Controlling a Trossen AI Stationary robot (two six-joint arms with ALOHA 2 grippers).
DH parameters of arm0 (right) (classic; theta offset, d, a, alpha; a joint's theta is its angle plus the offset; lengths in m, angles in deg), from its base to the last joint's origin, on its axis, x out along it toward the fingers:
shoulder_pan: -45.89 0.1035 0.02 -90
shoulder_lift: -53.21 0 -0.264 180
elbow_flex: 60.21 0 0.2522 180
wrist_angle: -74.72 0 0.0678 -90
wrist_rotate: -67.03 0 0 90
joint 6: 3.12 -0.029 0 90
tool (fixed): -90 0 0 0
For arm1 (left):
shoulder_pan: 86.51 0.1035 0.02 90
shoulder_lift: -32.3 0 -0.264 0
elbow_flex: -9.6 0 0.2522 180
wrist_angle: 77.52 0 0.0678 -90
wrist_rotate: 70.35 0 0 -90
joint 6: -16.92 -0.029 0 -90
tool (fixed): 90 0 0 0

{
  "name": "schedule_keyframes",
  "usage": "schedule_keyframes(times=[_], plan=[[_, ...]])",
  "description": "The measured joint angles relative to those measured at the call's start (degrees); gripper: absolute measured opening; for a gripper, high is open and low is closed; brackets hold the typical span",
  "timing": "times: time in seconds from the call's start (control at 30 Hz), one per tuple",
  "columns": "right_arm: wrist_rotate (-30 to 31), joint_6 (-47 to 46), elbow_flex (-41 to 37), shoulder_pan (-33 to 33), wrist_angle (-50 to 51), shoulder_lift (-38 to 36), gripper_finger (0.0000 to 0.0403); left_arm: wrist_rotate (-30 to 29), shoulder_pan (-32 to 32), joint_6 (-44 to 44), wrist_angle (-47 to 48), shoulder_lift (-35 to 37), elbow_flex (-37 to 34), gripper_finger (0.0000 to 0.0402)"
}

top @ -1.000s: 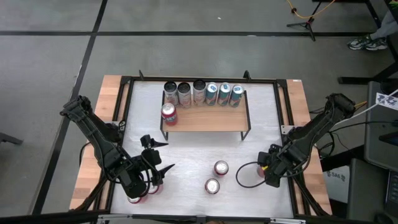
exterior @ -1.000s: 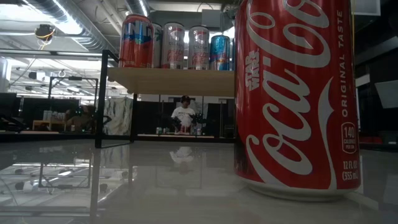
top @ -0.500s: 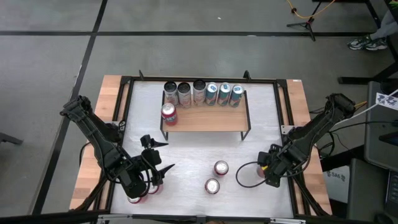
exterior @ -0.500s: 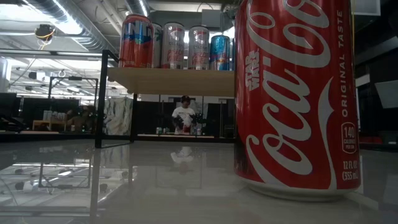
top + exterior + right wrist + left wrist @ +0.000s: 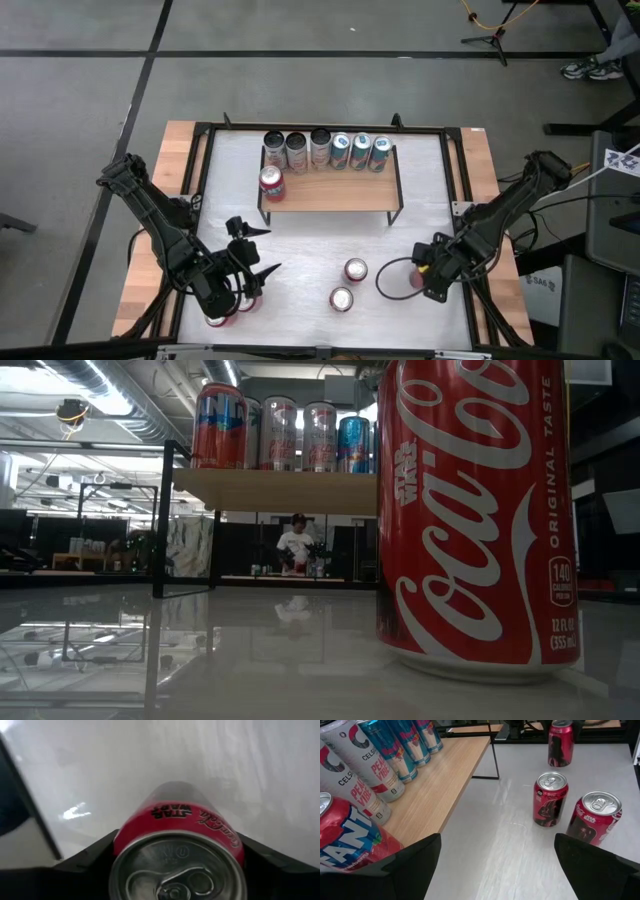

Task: Place canned beverage on shelf
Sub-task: Put the right red soda can on the shelf aligned with the blue soda can

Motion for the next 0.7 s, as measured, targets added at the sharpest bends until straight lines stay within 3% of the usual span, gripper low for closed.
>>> schedule_keyframes(times=[0.43, 0.7], plan=[[-0.19, 12.55, 16.3, -10.32, 5.52, 0.0, 0.0295, 0.0, 0.04, 0.0, 0.01, 0.0, 0.0, 0.0382], [1.58, 25.12, 28.3, -17.52, 8.75, 0.0, 0.0296, 0.0, 0.04, 0.0, 0.01, 0.0, 0.0, 0.0382]])
